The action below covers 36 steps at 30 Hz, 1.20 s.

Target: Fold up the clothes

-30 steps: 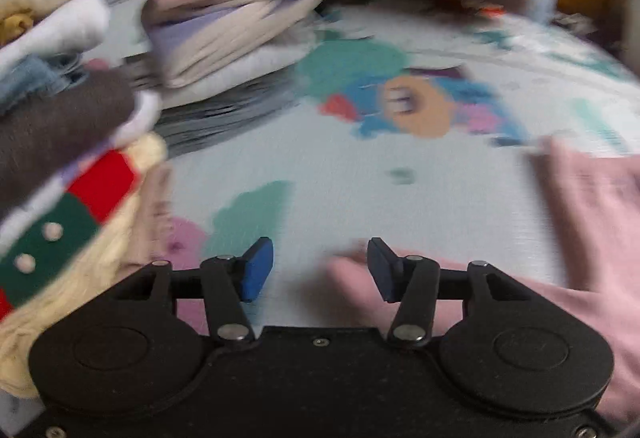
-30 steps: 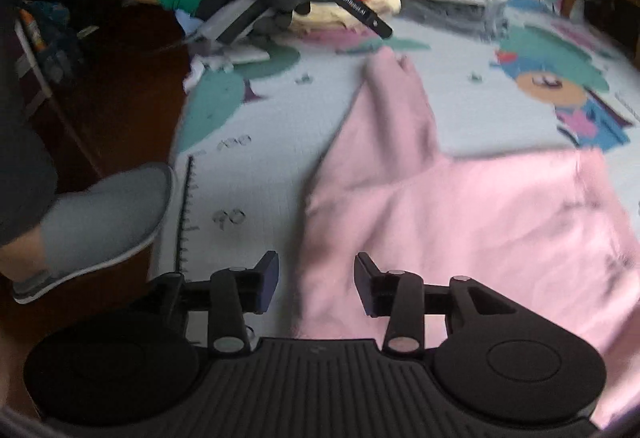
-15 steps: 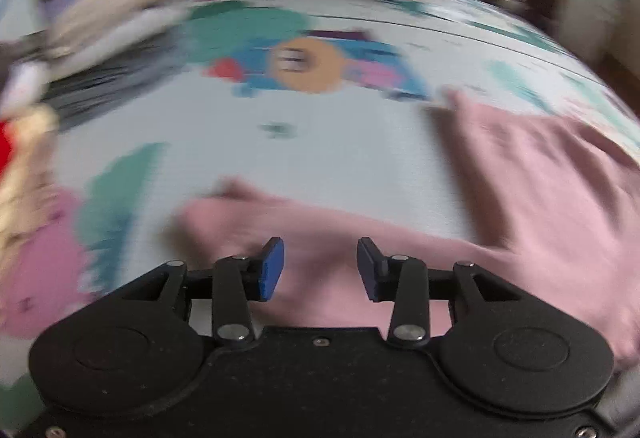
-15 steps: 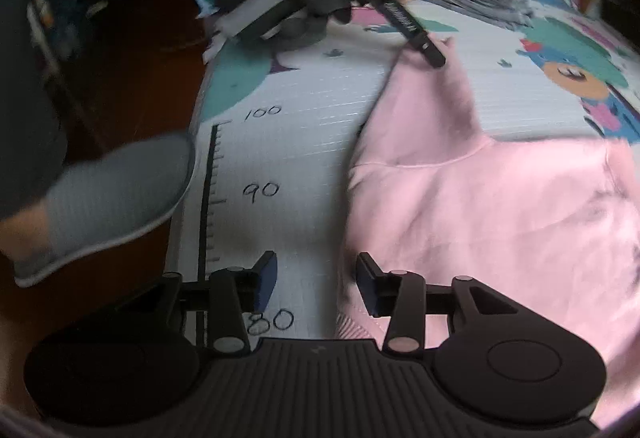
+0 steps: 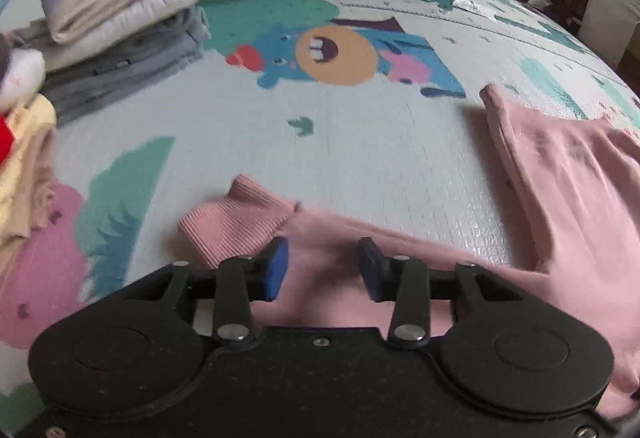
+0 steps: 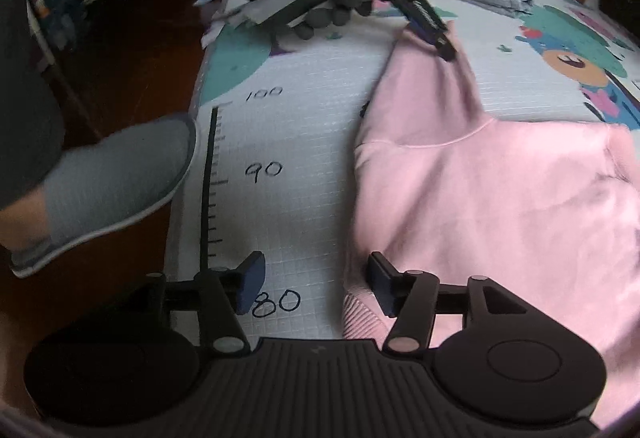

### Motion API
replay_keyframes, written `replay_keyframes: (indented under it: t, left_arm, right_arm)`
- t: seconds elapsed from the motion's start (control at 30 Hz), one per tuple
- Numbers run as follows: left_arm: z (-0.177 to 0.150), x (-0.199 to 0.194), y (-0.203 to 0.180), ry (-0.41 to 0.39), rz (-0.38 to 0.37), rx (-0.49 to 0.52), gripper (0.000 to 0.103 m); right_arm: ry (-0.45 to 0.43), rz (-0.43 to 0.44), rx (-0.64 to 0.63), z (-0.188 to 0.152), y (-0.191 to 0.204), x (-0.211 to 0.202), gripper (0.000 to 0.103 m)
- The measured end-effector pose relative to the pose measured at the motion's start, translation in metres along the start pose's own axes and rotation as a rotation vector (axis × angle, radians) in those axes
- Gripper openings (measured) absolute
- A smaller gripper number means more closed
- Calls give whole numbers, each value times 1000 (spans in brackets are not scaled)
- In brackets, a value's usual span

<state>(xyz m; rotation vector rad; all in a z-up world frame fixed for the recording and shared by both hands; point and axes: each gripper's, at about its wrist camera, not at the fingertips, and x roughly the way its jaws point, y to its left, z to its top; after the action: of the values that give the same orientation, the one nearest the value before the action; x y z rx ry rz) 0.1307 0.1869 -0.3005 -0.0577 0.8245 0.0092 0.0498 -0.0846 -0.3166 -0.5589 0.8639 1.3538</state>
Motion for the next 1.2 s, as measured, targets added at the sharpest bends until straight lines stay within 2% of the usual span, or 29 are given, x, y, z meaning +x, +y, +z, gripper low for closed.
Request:
replay_keyframes:
  t: [0.13, 0.17, 0.23, 0.27, 0.33, 0.4, 0.47, 0.53, 0.57, 0.63, 0.7, 0.83, 0.97, 1.03, 1.07, 1.1, 1.17, 1.2]
  left_arm:
    - [-5, -15, -10, -67, -112, 45, 48]
    - [-9, -10, -12, -54, -109, 58, 49]
    - [-19, 0, -14, 5, -43, 99, 51]
    - [-19, -2, -15, -11, -35, 105, 51]
    - [-10, -5, -16, -8, -47, 72, 50]
    - [-2, -10, -23, -24, -60, 81, 50]
    - [6, -15, -35, -42, -71, 118, 50]
    - [13, -17, -48, -45, -99, 131, 50]
    - [16, -18, -53, -46, -114, 133, 50]
    - [19, -21, -67, -46, -147, 153, 50]
    - [18, -26, -78, -45, -174, 179, 50]
    - [14, -28, -94, -26, -220, 194, 50]
    - [1, -26, -105, 8, -274, 225, 50]
    - [-7, -26, -111, 26, -300, 248, 50]
    - [-12, -25, -113, 40, -302, 255, 50]
    - [-16, -22, -113, 56, -300, 256, 50]
    - [-25, -17, -115, 89, -278, 264, 50]
    - [-29, -14, -114, 103, -272, 265, 50]
  right_arm:
    - [-78, -35, 105, -9, -12, -28, 57]
    - [-99, -55, 147, -14, -17, -37, 57]
    - [-160, -93, 268, -28, -31, -62, 57]
    - [-199, -117, 337, -37, -40, -77, 57]
    - [-299, -206, 503, -62, -64, -113, 57]
    - [-396, -305, 674, -90, -89, -146, 57]
    - [-493, -399, 896, -130, -119, -175, 57]
    - [-577, -479, 1104, -172, -146, -193, 53]
    - [-595, -501, 1164, -188, -158, -197, 49]
    - [-563, -521, 1188, -204, -177, -193, 45]
    - [-540, -502, 1197, -213, -193, -186, 43]
    - [-503, -458, 1152, -200, -208, -164, 43]
    - [-415, -479, 1154, -192, -217, -145, 43]
    - [-405, -483, 1121, -186, -219, -141, 43]
    - [-389, -472, 1093, -181, -220, -140, 34]
    - [-368, -459, 1060, -176, -220, -138, 13]
    - [-339, -455, 1006, -169, -216, -135, 12]
    - [-353, -462, 1012, -170, -213, -140, 10]
